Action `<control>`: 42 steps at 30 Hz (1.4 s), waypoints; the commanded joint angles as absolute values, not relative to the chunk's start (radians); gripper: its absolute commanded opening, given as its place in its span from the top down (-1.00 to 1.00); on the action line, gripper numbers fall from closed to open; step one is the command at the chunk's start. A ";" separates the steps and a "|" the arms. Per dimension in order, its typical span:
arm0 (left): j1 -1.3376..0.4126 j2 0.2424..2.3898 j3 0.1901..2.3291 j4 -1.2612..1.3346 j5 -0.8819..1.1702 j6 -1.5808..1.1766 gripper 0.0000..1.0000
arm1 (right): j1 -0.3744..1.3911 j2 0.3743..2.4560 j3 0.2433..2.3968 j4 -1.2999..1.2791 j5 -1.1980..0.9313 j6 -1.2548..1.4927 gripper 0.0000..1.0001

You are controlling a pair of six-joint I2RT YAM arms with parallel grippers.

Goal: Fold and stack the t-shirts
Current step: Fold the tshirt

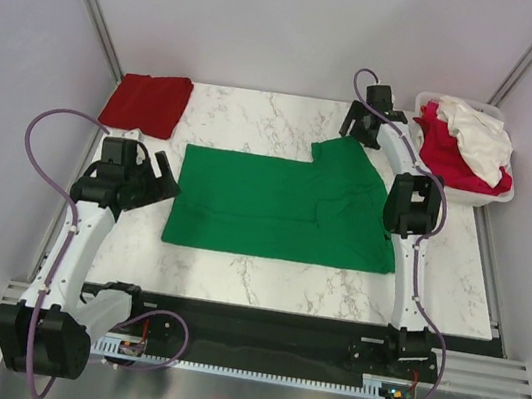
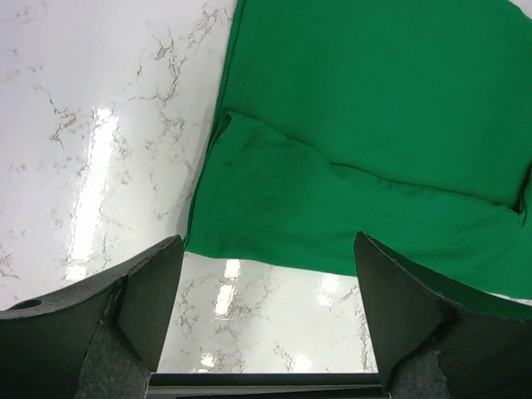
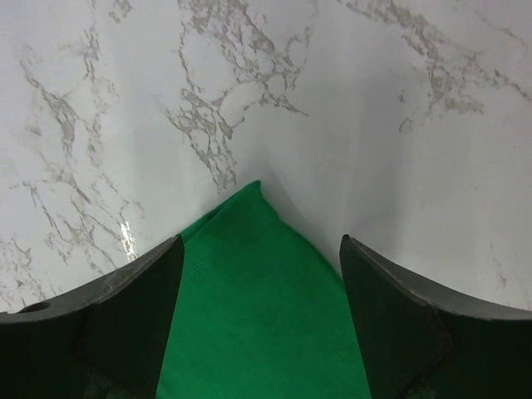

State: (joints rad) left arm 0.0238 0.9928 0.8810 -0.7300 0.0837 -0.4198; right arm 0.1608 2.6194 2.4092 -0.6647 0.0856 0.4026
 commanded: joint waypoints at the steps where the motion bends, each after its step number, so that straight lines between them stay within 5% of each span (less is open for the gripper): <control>1: 0.020 0.992 0.877 -0.709 0.095 -0.379 -0.81 | 0.161 2.615 2.418 -0.604 0.115 0.393 -0.67; 15: 0.017 1.019 0.879 -0.709 0.095 -0.376 -0.79 | 0.163 2.626 2.309 -0.534 0.080 0.446 0.10; 18: 0.017 1.034 0.884 -0.709 0.094 -0.376 -0.79 | 0.163 2.622 2.290 -0.517 0.083 0.453 0.38; 22: 0.017 1.130 0.949 -0.661 0.069 -0.403 -0.78 | 0.163 2.609 2.240 -0.497 0.112 0.465 1.00; 35: 0.017 1.987 1.633 -0.575 0.049 -0.422 -0.39 | 0.163 2.542 2.088 -0.388 0.005 0.474 1.00; 42: 0.015 2.230 1.805 -0.578 0.048 -0.413 -0.35 | 0.160 2.533 2.065 -0.373 0.002 0.463 1.00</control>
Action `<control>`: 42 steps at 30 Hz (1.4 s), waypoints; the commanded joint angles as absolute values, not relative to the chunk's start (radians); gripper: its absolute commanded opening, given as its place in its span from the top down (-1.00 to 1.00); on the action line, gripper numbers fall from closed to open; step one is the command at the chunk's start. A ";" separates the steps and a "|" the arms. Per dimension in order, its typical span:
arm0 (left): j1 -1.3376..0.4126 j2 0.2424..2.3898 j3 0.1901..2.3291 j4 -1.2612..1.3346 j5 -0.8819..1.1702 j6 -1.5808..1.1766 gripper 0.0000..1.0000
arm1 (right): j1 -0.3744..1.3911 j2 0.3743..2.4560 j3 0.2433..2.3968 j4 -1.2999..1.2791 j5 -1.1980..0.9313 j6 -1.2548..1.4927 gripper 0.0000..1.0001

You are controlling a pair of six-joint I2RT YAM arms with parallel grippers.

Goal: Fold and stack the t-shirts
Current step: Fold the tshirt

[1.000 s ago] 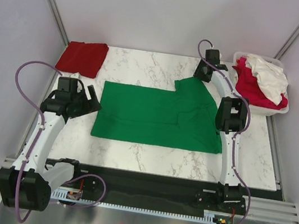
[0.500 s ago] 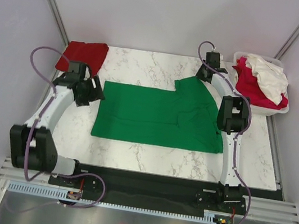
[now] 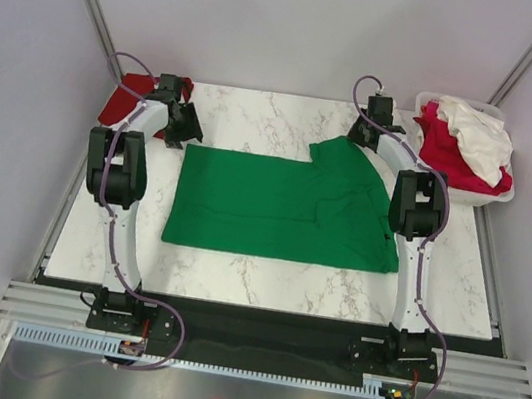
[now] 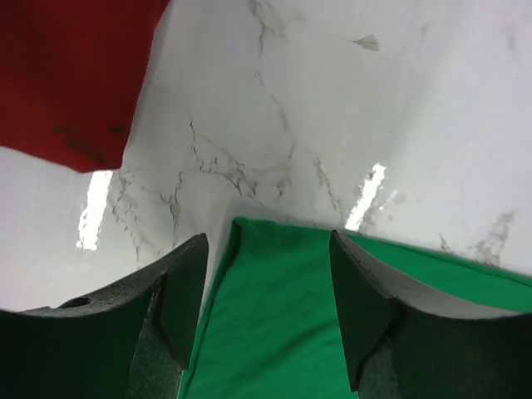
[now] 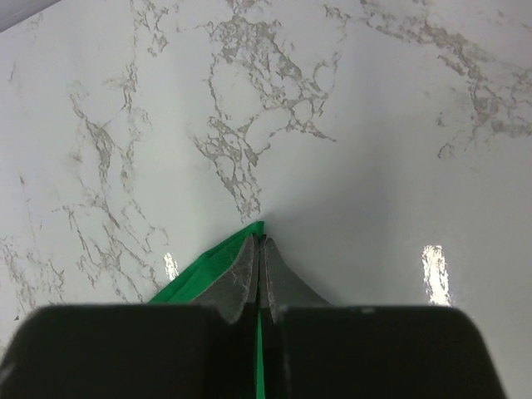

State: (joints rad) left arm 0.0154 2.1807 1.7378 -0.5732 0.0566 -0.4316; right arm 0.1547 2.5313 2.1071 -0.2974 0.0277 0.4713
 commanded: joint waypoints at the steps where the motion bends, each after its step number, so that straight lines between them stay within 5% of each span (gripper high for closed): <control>1: 0.015 2.241 1.812 -0.577 0.045 -0.413 -0.34 | 0.160 2.534 2.063 -0.373 -0.023 0.460 1.00; 21: -0.037 2.240 1.724 -0.569 -0.018 -0.439 0.01 | 0.127 2.530 2.029 -0.356 -0.044 0.459 1.00; 24: -0.046 2.240 1.726 -0.566 -0.018 -0.437 0.21 | 0.126 2.531 2.028 -0.354 -0.046 0.457 1.00; 29: -0.048 2.234 1.735 -0.563 -0.017 -0.439 0.95 | 0.126 2.531 2.034 -0.351 -0.055 0.454 1.00; 42: -0.049 2.108 1.709 -0.565 0.031 -0.407 0.95 | 0.130 2.318 1.970 -0.377 -0.075 0.411 1.00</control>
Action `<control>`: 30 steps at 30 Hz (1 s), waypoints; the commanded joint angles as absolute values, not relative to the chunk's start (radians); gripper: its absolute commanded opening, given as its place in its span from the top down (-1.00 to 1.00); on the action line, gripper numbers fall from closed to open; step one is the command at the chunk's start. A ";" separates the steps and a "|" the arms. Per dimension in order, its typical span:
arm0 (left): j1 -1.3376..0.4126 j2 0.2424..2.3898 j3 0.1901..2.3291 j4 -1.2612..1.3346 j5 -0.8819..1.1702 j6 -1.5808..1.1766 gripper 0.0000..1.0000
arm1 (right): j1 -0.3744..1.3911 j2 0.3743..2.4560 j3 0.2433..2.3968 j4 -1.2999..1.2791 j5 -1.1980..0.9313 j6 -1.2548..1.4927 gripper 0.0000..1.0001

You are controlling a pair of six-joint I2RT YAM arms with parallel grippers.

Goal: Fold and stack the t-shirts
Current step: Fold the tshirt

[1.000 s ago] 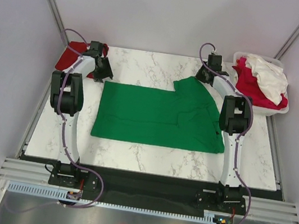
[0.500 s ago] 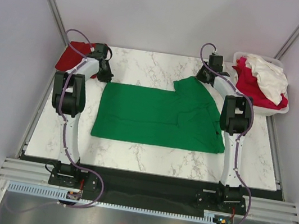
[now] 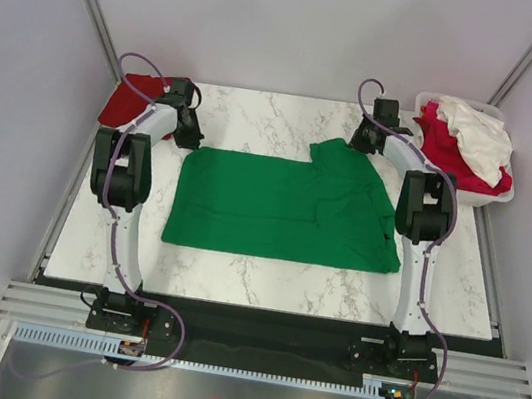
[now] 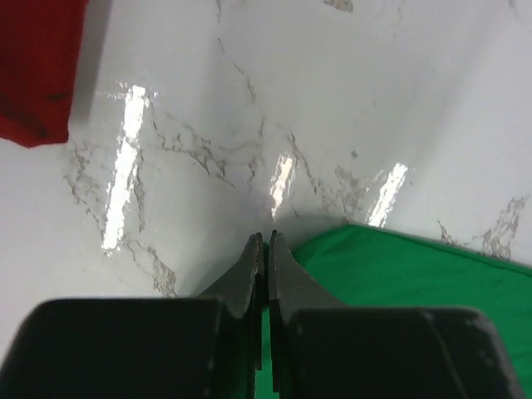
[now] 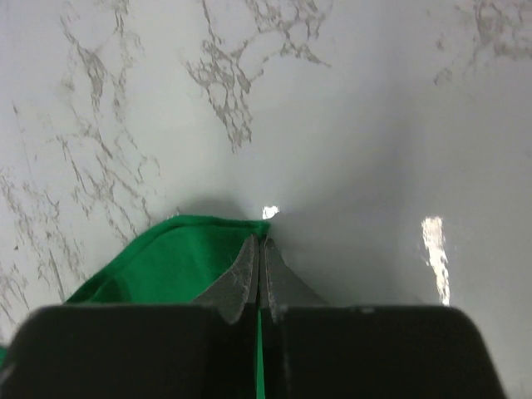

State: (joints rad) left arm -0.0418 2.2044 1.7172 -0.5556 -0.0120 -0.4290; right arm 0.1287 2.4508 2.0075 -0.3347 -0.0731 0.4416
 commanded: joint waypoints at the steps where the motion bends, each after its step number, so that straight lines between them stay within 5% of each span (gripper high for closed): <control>1: -0.049 2.088 1.704 -0.566 0.035 -0.407 0.95 | 0.130 2.304 1.957 -0.379 -0.077 0.408 1.00; 16: -0.049 1.859 1.516 -0.566 0.110 -0.407 0.95 | 0.141 2.039 1.780 -0.434 -0.078 0.379 1.00; 30: -0.023 1.730 1.355 -0.584 0.038 -0.301 0.95 | 0.141 1.493 1.252 -0.436 -0.069 0.362 1.00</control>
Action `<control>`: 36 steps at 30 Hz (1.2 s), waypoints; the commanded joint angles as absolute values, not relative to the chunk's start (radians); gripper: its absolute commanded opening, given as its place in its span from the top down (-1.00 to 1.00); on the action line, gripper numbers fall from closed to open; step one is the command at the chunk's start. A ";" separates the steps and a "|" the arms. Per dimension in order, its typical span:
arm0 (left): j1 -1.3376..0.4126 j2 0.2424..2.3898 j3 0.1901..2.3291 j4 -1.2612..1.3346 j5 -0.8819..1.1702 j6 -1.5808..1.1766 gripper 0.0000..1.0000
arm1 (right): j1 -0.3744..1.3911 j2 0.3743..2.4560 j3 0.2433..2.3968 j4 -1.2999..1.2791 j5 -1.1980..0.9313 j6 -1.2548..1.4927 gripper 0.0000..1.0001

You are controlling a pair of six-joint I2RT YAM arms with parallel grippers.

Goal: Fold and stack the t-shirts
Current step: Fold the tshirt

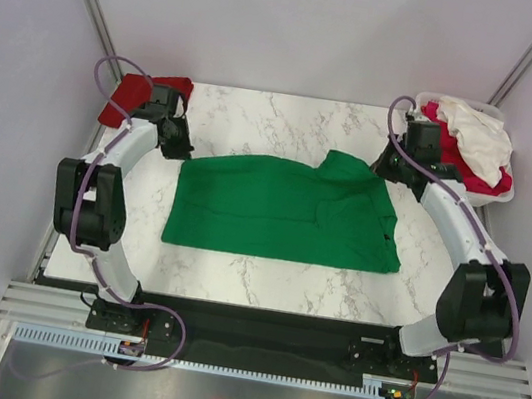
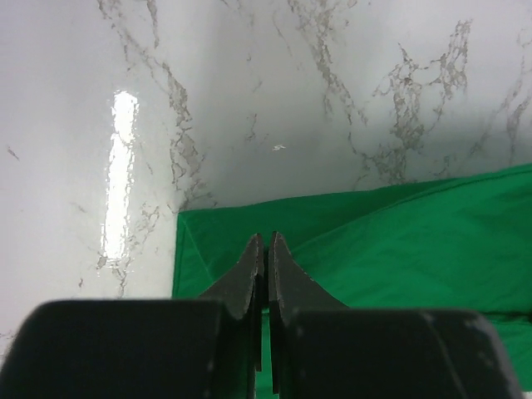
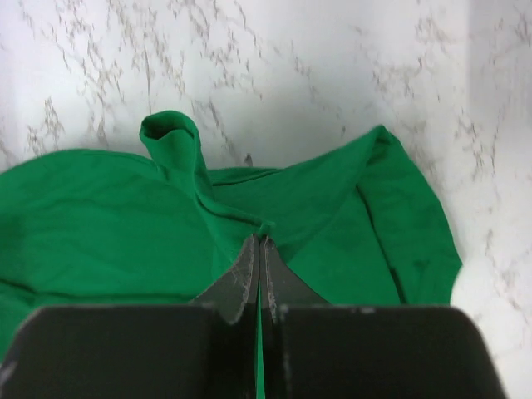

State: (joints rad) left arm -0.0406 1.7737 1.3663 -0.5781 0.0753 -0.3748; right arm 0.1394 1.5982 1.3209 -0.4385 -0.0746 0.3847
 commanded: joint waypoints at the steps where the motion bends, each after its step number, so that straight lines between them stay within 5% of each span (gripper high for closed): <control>1: -0.020 1.732 1.351 -0.587 0.034 -0.289 0.95 | 0.141 1.468 1.205 -0.437 -0.066 0.361 1.00; 32: -0.006 1.557 1.146 -0.669 0.002 -0.284 0.87 | 0.141 1.003 0.833 -0.660 0.190 0.465 1.00; 34: -0.006 1.549 1.128 -0.696 -0.041 -0.291 0.60 | 0.140 0.993 0.845 -0.701 0.251 0.529 0.72; 35: -0.008 1.542 1.123 -0.730 -0.058 -0.296 0.06 | 0.140 0.991 0.845 -0.715 0.259 0.552 -0.02; 36: -0.008 1.539 1.117 -0.747 -0.136 -0.319 -0.23 | 0.140 0.985 0.841 -0.725 0.262 0.587 -0.16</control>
